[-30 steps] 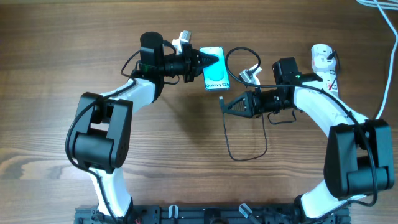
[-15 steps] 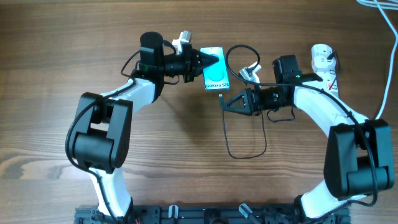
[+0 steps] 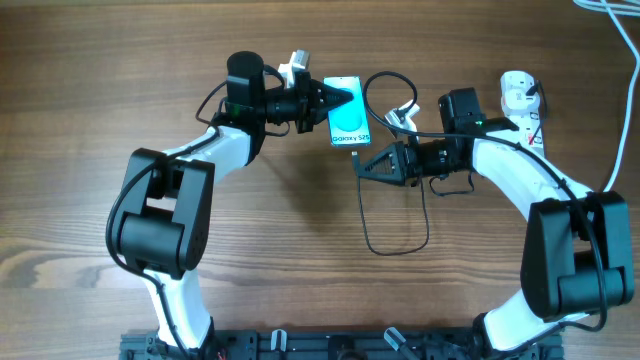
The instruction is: Plug charger to phone and switch on socket
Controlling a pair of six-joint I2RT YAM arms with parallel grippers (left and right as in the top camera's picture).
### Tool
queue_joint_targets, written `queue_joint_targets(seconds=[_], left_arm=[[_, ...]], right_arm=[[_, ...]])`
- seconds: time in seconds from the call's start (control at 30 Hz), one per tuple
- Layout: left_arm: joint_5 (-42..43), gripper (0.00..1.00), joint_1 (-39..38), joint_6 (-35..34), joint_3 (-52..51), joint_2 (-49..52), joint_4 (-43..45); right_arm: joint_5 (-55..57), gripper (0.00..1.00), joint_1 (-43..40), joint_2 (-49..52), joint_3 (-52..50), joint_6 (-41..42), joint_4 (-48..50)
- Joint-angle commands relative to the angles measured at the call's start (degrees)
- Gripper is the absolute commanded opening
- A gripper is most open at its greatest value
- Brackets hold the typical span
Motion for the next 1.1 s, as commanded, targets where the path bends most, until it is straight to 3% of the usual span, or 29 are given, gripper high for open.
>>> queue_joint_targets(seconds=[0.0, 1.07], left_arm=[[1.6, 0.04, -0.3, 1.6, 1.2, 0.4, 0.5], [1.5, 0.04, -0.6, 1.6, 1.2, 0.4, 0.5]], right_arm=[[0.3, 0.04, 0.1, -1.2, -0.1, 0.2, 0.6], [1.4, 0.04, 0.8, -1.2, -0.1, 5.0, 5.2]])
